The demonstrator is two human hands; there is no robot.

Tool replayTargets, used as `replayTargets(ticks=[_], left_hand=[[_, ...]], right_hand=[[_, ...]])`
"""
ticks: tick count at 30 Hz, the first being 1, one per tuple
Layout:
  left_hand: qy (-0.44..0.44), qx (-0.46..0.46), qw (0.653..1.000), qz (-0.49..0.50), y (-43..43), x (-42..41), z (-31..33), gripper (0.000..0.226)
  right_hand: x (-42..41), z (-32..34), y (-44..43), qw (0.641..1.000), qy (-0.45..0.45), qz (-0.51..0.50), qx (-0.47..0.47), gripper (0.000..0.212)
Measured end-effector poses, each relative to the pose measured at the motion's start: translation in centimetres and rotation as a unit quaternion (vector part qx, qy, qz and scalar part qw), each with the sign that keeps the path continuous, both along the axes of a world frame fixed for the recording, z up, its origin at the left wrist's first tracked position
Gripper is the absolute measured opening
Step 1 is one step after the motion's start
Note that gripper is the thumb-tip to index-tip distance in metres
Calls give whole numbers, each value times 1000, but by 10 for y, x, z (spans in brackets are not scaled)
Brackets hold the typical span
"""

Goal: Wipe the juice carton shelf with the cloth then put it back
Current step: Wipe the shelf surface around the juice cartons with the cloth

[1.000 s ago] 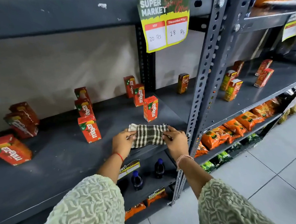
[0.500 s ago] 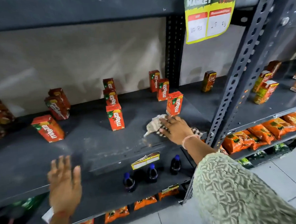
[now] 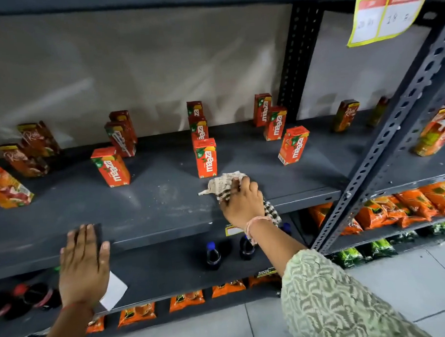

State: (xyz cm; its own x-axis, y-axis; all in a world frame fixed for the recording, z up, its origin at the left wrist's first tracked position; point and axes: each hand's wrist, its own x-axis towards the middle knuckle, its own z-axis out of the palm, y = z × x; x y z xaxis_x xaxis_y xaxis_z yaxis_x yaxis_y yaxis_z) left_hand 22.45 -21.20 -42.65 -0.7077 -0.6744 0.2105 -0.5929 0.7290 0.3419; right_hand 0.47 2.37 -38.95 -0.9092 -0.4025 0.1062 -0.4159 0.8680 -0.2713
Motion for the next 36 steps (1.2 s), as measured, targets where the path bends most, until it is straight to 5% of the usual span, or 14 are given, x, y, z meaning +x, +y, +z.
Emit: replayTargets(ticks=[7, 15, 23, 29, 32, 36], left_hand=[[7, 22, 999, 24, -29, 27, 7, 62], [-26, 32, 998, 39, -80, 48, 12, 52], [-15, 36, 999, 28, -104, 55, 17, 52], [-21, 37, 999, 33, -139, 85, 12, 51], [-15, 34, 999, 36, -156, 96, 12, 50], [-22, 34, 998, 41, -183, 116, 11, 51]], right_hand=[[4, 5, 14, 996, 20, -85, 12, 57], [54, 5, -88, 996, -28, 89, -15, 48], [40, 12, -121, 999, -24, 44, -20, 46], [92, 4, -159, 978, -41, 198, -47, 42], [69, 12, -144, 991, -37, 61, -116, 35], [57, 13, -133, 997, 28, -67, 13, 44]])
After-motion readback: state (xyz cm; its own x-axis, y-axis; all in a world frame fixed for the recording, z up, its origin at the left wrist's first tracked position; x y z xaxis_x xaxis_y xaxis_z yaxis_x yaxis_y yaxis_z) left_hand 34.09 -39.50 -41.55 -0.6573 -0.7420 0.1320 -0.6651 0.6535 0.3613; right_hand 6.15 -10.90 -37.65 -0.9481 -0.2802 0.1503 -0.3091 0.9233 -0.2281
